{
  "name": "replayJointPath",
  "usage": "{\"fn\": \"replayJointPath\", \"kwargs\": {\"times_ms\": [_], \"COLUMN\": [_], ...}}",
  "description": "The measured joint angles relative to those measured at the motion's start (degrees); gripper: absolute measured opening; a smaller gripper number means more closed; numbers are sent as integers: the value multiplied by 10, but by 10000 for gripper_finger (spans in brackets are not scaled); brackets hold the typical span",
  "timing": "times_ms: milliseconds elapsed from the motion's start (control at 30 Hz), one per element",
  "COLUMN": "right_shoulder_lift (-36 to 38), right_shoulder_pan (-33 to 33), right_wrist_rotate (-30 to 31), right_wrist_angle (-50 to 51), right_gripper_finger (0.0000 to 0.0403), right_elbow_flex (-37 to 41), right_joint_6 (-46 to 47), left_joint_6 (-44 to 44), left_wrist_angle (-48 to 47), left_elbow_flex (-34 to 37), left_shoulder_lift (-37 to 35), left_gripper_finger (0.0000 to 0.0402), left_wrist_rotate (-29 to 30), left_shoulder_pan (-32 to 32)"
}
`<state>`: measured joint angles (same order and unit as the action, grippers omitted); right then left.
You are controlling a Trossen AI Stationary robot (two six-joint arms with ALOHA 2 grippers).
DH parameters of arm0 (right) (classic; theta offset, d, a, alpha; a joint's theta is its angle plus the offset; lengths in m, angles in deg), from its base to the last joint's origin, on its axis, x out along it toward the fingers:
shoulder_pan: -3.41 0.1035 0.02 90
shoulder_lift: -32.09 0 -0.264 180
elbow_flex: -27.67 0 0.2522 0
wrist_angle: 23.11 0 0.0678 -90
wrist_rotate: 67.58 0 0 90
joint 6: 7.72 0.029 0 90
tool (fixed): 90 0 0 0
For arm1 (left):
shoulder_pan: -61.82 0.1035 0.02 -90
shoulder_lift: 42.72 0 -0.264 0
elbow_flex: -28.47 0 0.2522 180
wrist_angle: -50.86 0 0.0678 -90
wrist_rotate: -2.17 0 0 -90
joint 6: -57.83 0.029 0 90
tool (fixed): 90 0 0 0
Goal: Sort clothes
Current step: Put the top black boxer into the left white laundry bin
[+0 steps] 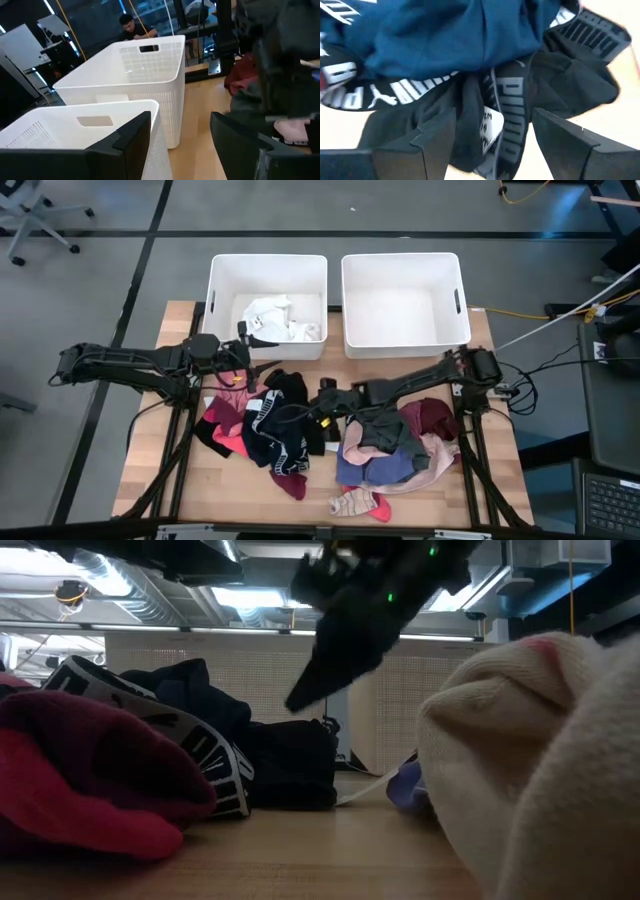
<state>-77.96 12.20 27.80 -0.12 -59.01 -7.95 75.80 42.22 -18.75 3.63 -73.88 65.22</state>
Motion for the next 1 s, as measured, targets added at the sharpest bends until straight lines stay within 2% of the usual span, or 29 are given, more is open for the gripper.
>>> {"fn": "replayJointPath", "kwargs": {"times_ms": [333, 467, 700, 767, 900, 1000], "right_shoulder_lift": [-47, -47, -47, -47, -47, -42], "right_shoulder_pan": [-26, -26, -24, -24, -24, -24], "right_wrist_rotate": [0, 11, 16, 17, 41, 41], "right_wrist_angle": [3, -1, 17, 21, 48, 99], "right_gripper_finger": [255, 194, 27, 12, 29, 16], "right_elbow_flex": [0, 0, 0, 0, -14, -34], "right_joint_6": [3, -2, -23, -29, -30, -31], "left_joint_6": [0, 0, 0, 0, 0, 0], "left_wrist_angle": [-2, -2, -2, -2, -2, -2], "left_elbow_flex": [0, 0, 0, 0, 0, 0], "left_shoulder_lift": [1, 1, 1, 1, 1, 1], "left_gripper_finger": [194, 194, 194, 194, 194, 194], "left_wrist_rotate": [0, 0, 0, 0, 0, 0], "left_shoulder_pan": [0, 0, 0, 0, 0, 0]}}
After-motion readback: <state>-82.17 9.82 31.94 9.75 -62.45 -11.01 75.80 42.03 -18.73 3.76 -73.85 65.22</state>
